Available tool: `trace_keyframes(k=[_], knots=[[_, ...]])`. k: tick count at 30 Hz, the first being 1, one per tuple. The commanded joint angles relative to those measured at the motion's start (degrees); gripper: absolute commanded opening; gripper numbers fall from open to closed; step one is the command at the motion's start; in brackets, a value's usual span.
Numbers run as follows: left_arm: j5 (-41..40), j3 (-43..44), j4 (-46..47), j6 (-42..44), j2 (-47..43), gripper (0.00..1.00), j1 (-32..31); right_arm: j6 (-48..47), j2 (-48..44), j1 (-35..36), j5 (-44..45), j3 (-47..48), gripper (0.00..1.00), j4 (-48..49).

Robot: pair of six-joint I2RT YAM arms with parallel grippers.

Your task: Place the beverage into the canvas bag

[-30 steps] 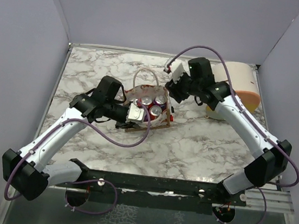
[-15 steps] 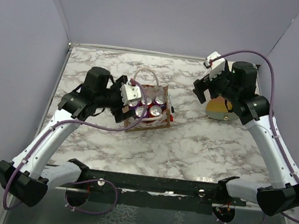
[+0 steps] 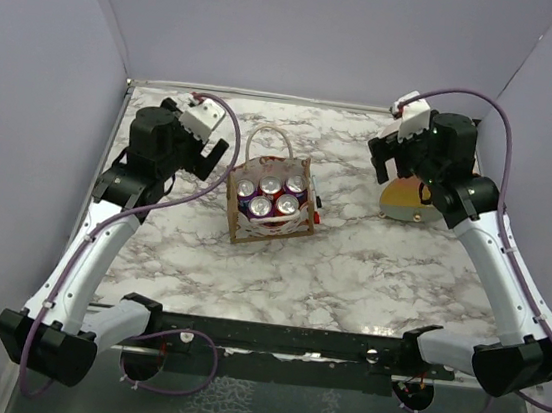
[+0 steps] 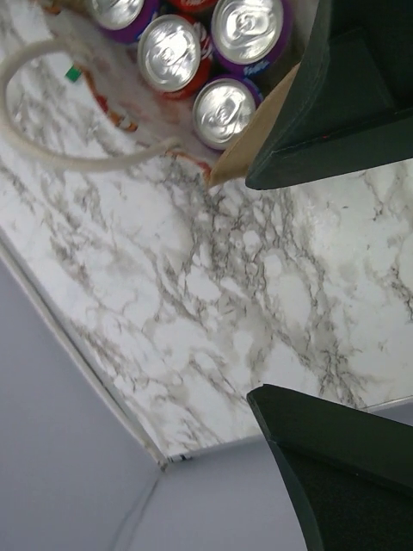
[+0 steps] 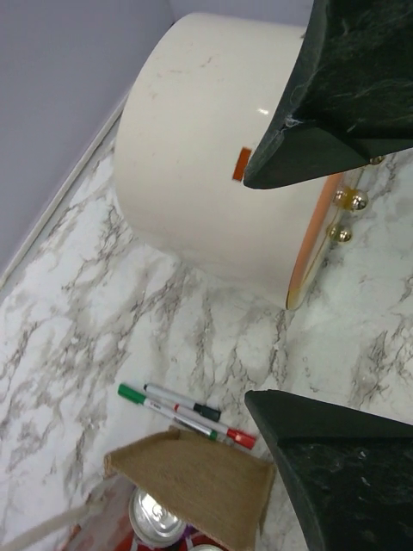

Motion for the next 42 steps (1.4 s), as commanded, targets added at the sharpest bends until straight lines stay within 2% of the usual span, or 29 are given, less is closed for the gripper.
trace_keyframes(k=[1,9,20,28,35,39,42], knots=[[-12.83,-1.57,9.85,-6.28,-3.16,0.99,2.02,4.08,-1.01,-3.3,9.64,-0.88,1.0,4.96],[-15.24,-5.22,17.26,-9.48,-4.7,0.99,5.07,5.8,-4.91,-9.08,9.08,-2.03,1.0,7.06],[-7.44,-5.86,21.7,-8.41,-3.97,0.99,8.08,3.36,-9.54,-13.08,5.03,-5.62,1.0,9.02],[-4.34,-4.26,17.42,-14.99,-5.7,0.99,10.18,3.27,-11.91,-16.8,0.3,-5.69,1.0,8.87],[-2.72,-4.66,14.4,-13.23,-7.63,0.99,11.22,3.61,-15.83,-18.94,-3.79,-8.5,1.0,9.75],[0.7,-4.72,12.32,-11.09,-9.94,0.99,11.62,4.23,-16.87,-19.66,-5.16,-8.04,1.0,8.48],[0.42,-4.53,11.47,-11.3,-11.55,0.99,11.79,5.07,-17.48,-20.53,-6.97,-6.6,1.0,7.07]])
